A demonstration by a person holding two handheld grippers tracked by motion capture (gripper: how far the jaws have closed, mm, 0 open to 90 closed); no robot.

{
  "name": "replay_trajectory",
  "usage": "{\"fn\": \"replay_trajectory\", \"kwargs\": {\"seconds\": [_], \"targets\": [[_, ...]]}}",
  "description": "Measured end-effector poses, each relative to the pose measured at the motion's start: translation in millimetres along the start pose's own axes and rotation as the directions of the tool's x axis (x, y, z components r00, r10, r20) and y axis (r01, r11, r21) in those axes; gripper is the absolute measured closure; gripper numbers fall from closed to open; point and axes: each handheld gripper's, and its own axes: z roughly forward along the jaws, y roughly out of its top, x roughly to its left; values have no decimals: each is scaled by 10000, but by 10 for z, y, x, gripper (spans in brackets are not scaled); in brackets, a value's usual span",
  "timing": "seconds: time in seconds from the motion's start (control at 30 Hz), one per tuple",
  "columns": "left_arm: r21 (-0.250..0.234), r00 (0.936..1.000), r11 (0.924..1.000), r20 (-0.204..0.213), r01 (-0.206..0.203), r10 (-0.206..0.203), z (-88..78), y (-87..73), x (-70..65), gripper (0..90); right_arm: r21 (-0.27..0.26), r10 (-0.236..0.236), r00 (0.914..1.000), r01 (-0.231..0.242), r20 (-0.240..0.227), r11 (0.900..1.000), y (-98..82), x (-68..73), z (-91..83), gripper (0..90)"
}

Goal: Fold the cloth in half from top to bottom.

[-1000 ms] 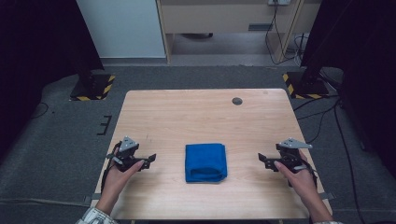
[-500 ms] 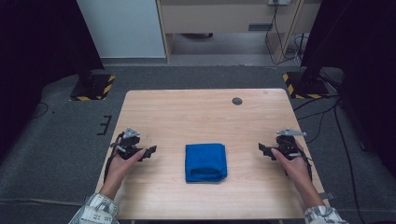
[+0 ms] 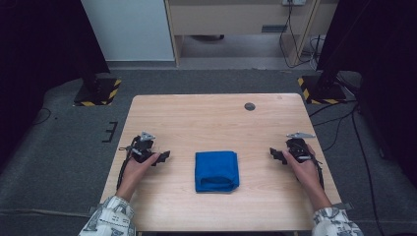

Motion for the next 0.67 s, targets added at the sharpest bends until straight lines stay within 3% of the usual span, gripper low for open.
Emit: {"fn": "replay_trajectory", "kwargs": {"seconds": [0.1, 0.23, 0.33, 0.67], "targets": [[42, 10000, 10000, -25, 10, -10, 33, -14, -9, 75, -4, -112, 9998, 112, 141, 9999, -7, 25, 12, 69], [84, 9989, 9992, -232, -393, 395, 65, -27, -38, 64, 221, -655, 9966, 645, 496, 9977, -1, 88, 38, 64], [47, 9974, 9981, -355, -620, 621, 90, -40, -69, 34, 257, -809, 9964, 802, 266, 9964, -5, 134, 35, 64], [42, 9975, 9982, -380, -596, 597, 82, -49, -74, 31, 251, -1042, 9945, 1040, 51, 9943, -113, 158, -77, 64]]}}
